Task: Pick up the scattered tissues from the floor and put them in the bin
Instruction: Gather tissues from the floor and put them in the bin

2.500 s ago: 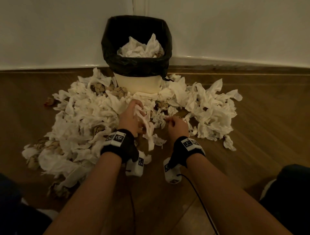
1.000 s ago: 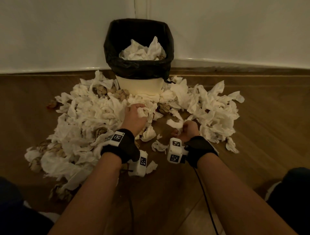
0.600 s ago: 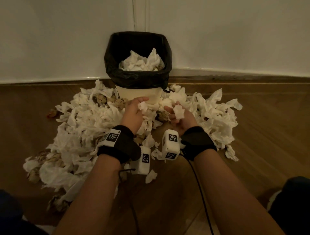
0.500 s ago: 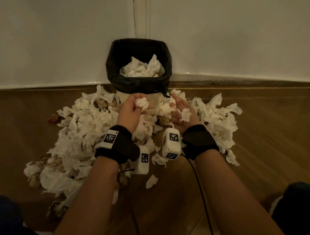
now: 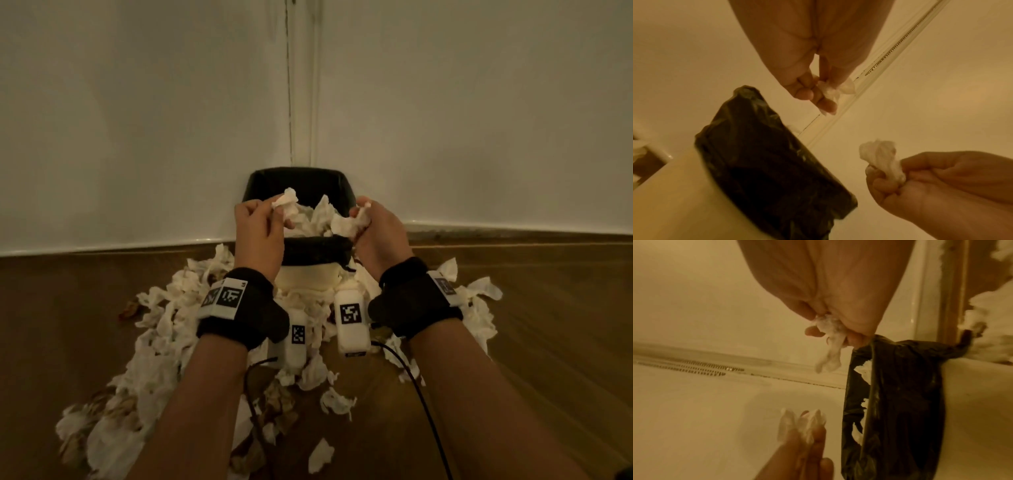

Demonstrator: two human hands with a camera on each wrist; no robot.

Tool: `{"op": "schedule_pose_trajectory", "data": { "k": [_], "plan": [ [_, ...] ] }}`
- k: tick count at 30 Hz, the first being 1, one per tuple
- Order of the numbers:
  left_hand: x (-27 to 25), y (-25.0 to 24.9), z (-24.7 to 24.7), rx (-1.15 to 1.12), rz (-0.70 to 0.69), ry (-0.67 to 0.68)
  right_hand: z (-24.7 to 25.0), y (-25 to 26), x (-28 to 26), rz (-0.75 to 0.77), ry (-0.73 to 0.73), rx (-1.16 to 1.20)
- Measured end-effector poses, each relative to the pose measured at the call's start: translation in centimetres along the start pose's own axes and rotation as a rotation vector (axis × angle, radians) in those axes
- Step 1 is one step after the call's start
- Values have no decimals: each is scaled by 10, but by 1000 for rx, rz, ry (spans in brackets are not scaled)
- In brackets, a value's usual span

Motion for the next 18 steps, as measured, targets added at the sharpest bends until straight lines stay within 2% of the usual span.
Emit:
{"op": "schedule_pose_trajectory", "data": {
  "k": [3, 5, 8, 10, 12, 16, 18],
  "plan": [
    [17, -9, -1, 40, 6, 0, -15, 15, 10, 216, 11, -395],
    [27, -15, -3, 117, -60, -11, -17, 26, 16, 358, -80, -578],
    [38, -18, -11, 294, -172, 24, -20, 29, 25, 465, -210, -771],
    [41, -11, -20, 424, -174, 98, -25, 23, 28, 510, -238, -874],
    [40, -1, -30, 574, -139, 182, -35, 10, 27, 543, -167, -994],
    [30, 17, -48, 852, -132, 356, -51, -27, 23, 509, 139, -1215],
    [24, 25, -55, 990, -150, 454, -55, -41, 20, 583, 235, -1548]
  ]
}}
Point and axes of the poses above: each hand's wrist, its own x-axis towards the middle knuckle, its own z-axis out of the back of the hand, y = z × x, the point moved 7 cm from there along x, towards the middle knuckle, and after that the axes turned 7 degrees about -y, right-handed, at the moved point
